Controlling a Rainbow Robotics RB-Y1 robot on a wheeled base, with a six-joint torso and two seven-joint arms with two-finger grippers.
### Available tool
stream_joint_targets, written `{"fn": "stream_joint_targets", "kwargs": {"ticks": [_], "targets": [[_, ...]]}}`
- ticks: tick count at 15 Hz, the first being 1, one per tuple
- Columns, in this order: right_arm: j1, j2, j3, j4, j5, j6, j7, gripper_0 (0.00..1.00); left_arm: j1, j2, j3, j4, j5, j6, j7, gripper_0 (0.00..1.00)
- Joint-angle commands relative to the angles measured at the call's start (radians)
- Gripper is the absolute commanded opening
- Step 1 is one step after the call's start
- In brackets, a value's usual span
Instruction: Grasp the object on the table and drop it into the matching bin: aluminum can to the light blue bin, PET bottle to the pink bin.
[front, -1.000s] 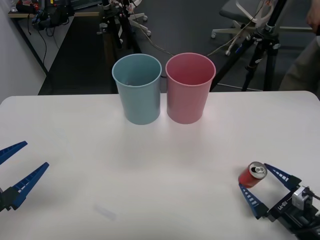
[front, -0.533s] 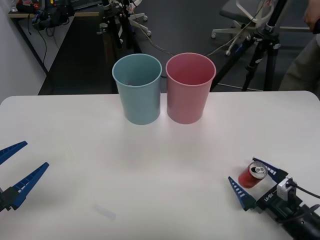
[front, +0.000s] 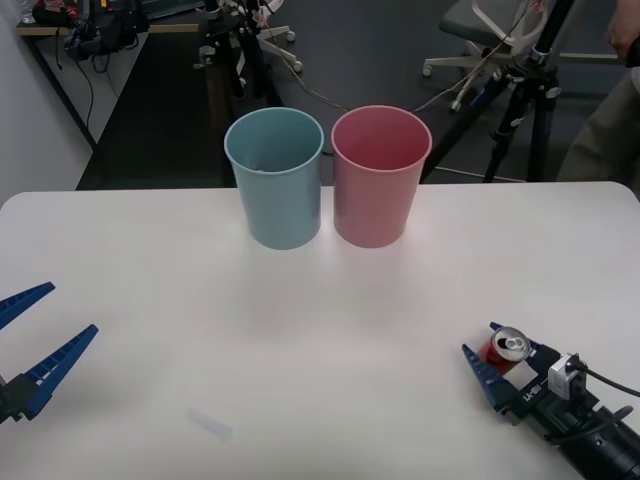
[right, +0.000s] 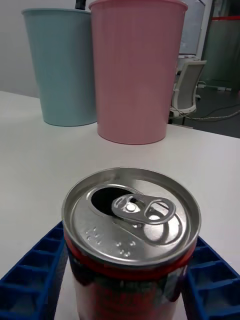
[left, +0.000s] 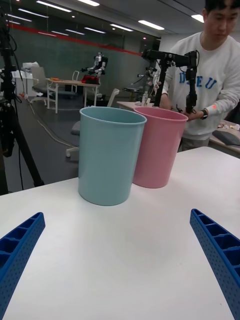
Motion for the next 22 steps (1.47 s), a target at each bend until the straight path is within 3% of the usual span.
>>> {"fn": "stream_joint_targets", "kwargs": {"ticks": [1,10,13,18,22], "targets": [[0.000,0.000,-0.001,-0.002,-0.001,0.000,-0.001,0.00,0.000,0.000,0.000,0.000,0.000,0.000,0.000,1.00],[0.011,-0.005,-0.004,-0.039,-0.001,-0.007,-0.016,0.00,0.000,0.000,0.000,0.000,0.000,0.000,0.000,1.00],[0.081,-0.008,0.028,-0.212,0.000,0.047,-0.120,0.00,0.000,0.000,0.000,0.000,0.000,0.000,0.000,1.00],[0.222,-0.064,0.167,-0.615,0.000,0.296,-0.315,0.00,0.000,0.000,0.000,0.000,0.000,0.000,0.000,1.00],[0.233,-0.109,0.261,-0.838,0.066,0.451,-0.472,0.00,0.000,0.000,0.000,0.000,0.000,0.000,0.000,1.00]]}}
